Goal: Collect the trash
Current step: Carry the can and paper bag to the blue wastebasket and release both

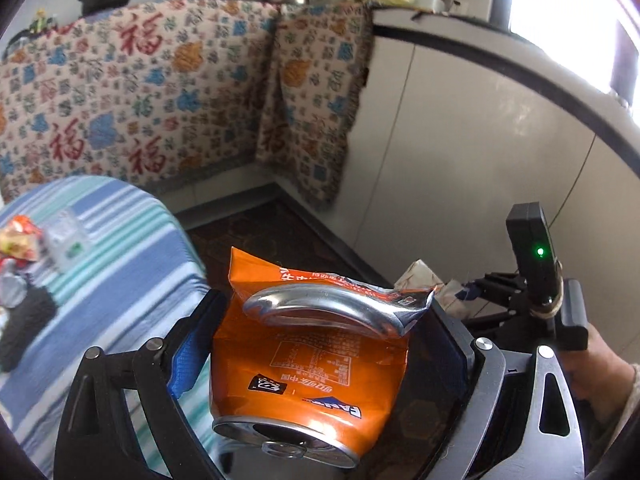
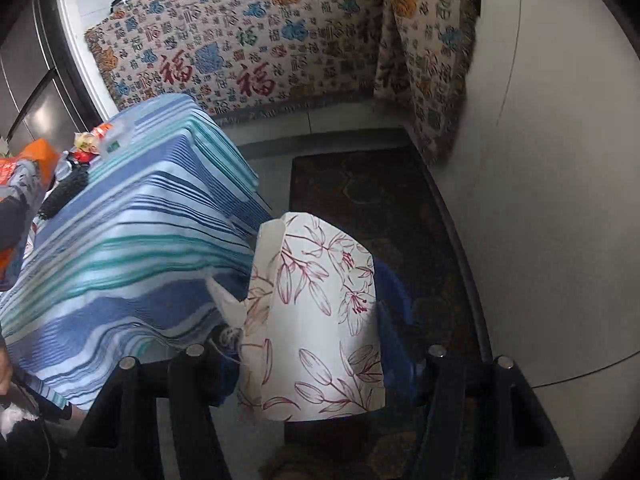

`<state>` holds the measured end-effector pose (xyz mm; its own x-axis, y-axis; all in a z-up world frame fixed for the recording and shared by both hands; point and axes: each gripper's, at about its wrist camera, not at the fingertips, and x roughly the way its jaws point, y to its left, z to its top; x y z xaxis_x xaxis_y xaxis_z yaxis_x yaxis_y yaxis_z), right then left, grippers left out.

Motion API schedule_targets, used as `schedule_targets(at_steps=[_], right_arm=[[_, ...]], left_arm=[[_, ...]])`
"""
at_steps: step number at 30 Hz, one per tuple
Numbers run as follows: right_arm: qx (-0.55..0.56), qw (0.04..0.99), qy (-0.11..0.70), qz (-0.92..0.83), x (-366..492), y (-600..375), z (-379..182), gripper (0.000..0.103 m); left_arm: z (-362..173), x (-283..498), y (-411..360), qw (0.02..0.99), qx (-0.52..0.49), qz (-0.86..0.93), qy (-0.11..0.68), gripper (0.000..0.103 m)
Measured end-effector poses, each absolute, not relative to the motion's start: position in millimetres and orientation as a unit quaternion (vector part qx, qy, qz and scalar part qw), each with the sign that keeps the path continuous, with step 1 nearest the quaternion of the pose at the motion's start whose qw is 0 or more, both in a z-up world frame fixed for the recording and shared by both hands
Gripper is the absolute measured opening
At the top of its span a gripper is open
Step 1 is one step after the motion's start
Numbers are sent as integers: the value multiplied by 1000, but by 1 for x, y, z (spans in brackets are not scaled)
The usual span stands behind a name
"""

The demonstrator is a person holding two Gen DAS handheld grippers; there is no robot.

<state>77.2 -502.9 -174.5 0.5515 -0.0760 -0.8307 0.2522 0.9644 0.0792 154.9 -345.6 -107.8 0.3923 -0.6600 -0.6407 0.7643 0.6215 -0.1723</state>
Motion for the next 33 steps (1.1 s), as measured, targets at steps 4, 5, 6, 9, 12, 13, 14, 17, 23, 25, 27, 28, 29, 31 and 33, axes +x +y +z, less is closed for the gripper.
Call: schedule_targets(at_steps=[4, 5, 6, 9, 12, 13, 14, 17, 23, 25, 27, 28, 29, 31, 33], right_arm=[[76, 872, 476, -86, 77, -517, -185, 63], [75, 871, 478, -84, 76, -521, -187, 63], [74, 870, 480, -81, 77, -524, -190, 63], [74, 867, 486, -76, 82, -533, -198, 63], [66, 866, 491, -72, 88, -538, -207, 63], [62, 865, 493, -69, 90, -540, -210, 63], [55, 865, 495, -66, 92, -541, -214, 63], [41, 867, 494, -49, 98, -541, -225, 73], [36, 868, 492, -57, 96, -543, -227, 82], [38, 873, 483, -63, 93, -544, -222, 82], [37, 879, 470, -69, 91, -543, -214, 82], [32, 884, 460, -73, 91, -541, -208, 82], [26, 889, 450, -78, 89, -539, -202, 82], [17, 899, 429, -86, 88, -534, -187, 82], [12, 909, 406, -90, 86, -526, -170, 82]], left_arm=[[-135, 168, -375, 815, 63, -430, 383, 94], [-142, 172, -381, 811, 56, -429, 394, 94], [-148, 175, -386, 807, 51, -429, 402, 94], [-166, 185, -400, 800, 47, -424, 422, 94], [-179, 187, -412, 796, 55, -425, 427, 94], [-184, 188, -416, 793, 59, -427, 429, 95], [-187, 191, -418, 791, 59, -430, 432, 95], [-197, 196, -425, 781, 55, -435, 444, 101], [-197, 202, -427, 782, 38, -435, 444, 101], [-192, 201, -422, 787, 34, -433, 437, 101], [-182, 196, -410, 794, 28, -432, 427, 101], [-178, 196, -405, 797, 27, -430, 423, 101], [-173, 194, -398, 800, 24, -428, 420, 101], [-161, 187, -380, 805, 16, -424, 413, 101], [-152, 180, -360, 810, 11, -420, 409, 101]])
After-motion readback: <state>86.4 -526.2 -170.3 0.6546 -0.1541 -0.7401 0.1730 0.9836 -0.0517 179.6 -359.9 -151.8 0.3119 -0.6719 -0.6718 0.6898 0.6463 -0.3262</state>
